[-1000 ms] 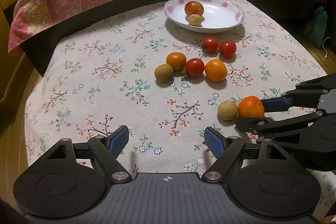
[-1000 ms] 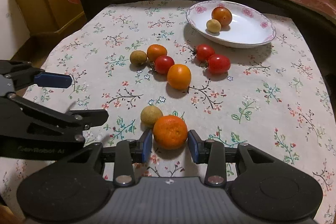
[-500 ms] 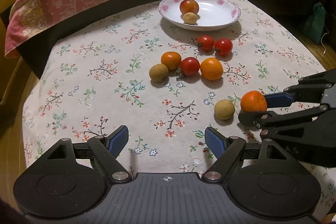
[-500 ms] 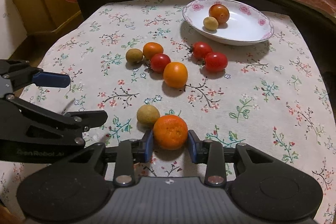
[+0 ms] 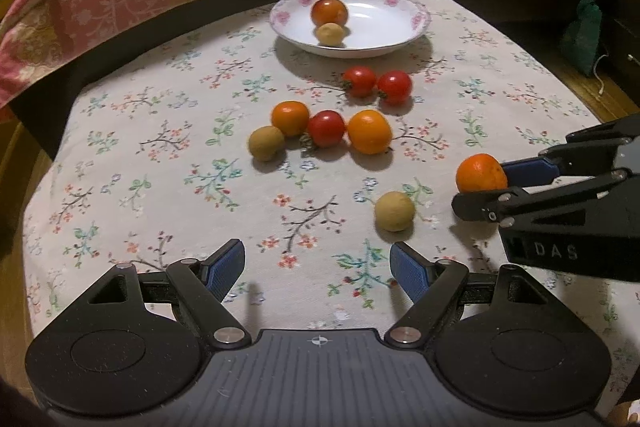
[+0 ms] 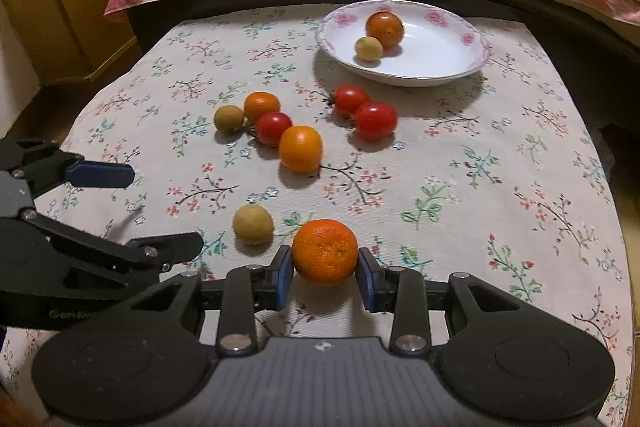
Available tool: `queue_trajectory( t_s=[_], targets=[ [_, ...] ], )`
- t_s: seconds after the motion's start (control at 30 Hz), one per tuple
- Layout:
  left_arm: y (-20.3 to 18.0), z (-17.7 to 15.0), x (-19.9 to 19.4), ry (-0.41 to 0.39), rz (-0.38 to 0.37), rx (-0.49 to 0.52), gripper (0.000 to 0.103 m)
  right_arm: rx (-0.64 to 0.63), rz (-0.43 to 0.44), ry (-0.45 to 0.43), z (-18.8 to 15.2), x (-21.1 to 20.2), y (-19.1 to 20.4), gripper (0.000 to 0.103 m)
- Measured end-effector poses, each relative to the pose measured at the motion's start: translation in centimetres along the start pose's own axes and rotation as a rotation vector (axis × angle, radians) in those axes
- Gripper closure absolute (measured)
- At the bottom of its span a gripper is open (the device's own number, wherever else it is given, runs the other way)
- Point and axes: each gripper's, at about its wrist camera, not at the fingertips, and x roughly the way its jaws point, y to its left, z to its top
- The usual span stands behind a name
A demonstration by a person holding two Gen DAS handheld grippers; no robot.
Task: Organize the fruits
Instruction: 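Close left tool on the brown fruit while right tool holds the tangerine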
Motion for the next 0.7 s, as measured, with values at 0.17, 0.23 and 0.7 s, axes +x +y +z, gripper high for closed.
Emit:
queue_trajectory(
  t_s=[0.17,0.23,0.7],
  targets=[
    [-1.2,0.5,0.6,-0.014,-0.033,0.019,0.020,0.027,-0.003,0.000,0.0,-0.2,-0.8,0.069],
    [-1.7,0.8,1.0,-0.027,-0.041,0.031,0.021,0.038,-0.014,-0.002,0.0,-0.2,-1.1,0.069],
    [-2.3,1.5,3.1,-0.026,-0.078,-0.001,0.051,0.109,-0.027,-0.006,0.1,-0.7,-3.2,0.069]
  ],
)
